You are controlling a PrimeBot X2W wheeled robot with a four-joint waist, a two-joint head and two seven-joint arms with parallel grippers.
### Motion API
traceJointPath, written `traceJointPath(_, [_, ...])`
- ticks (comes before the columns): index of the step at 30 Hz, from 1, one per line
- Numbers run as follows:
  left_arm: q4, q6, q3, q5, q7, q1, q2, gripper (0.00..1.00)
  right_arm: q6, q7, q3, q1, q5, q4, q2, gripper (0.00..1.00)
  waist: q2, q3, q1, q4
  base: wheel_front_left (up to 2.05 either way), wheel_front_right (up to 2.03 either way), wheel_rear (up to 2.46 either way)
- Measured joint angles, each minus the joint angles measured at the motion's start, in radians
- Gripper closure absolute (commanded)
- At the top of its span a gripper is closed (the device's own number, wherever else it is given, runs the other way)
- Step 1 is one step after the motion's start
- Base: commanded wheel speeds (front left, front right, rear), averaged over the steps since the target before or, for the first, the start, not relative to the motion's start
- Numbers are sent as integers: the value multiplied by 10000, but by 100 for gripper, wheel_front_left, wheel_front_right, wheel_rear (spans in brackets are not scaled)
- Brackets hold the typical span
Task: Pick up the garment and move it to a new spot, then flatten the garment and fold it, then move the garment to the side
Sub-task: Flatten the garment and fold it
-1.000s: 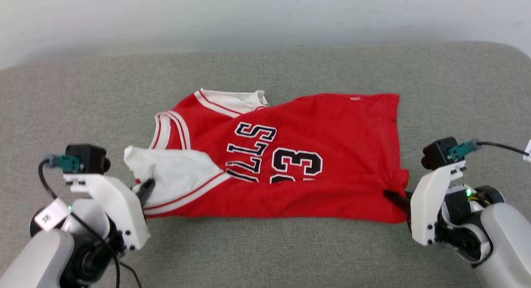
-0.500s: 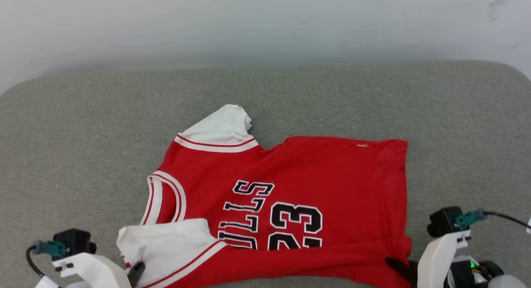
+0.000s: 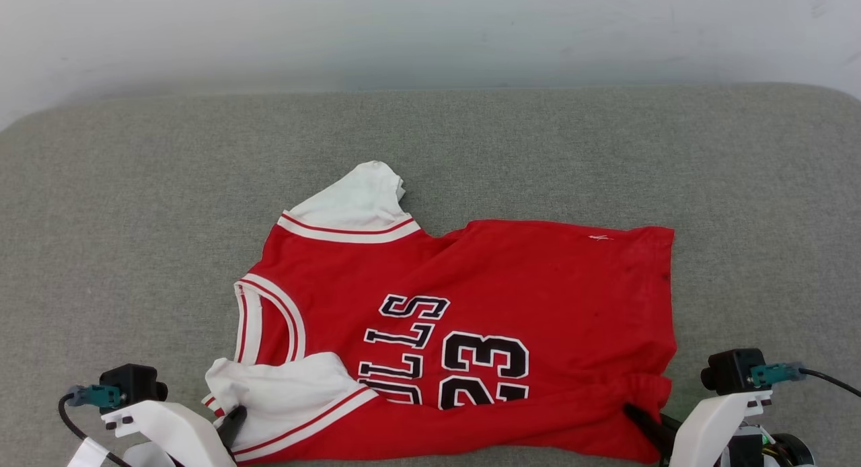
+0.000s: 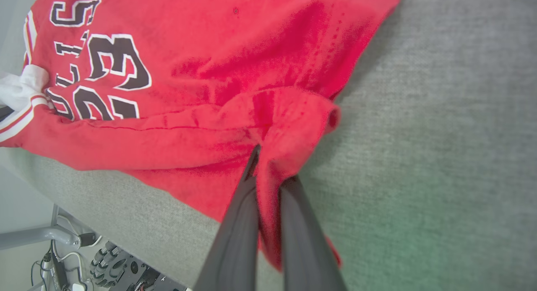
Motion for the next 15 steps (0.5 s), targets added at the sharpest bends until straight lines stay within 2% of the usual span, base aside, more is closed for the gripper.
traceJointPath(1, [115,-54,-23,6,-29,-77,-36,100,0,-94,2,-25,-71,61,0,100,0,18,0,-5,0,0,0])
traceJointPath(2, [242,-102,-54,12,-71,-141,-67,100,2,-211,-29,-31,-113,96,21,72,0,35,0,-6,0,0,0])
traceJointPath(3, [374,-151,-90,54,-119,-225,-113,100,2,-282,-31,-34,-132,134,35,25,0,50,0,-2,0,0,0])
traceJointPath(4, [502,-205,-134,33,-104,-291,-163,83,2,-343,-40,-34,-148,165,59,0,0,60,0,6,0,0,0])
traceJointPath(5, [786,-303,-163,36,-234,-355,-318,0,2,-842,-63,-25,-282,140,153,0,0,96,0,20,0,0,0])
traceJointPath(12, [865,-401,-121,671,-1233,-843,-360,0,0,-3170,-403,2,-1317,-447,405,0,0,137,1,106,0,0,0])
traceJointPath(15, [763,-349,-123,1055,-1680,-1133,-372,0,0,-3986,-851,-5,-2036,-640,602,0,0,52,0,75,0,0,0])
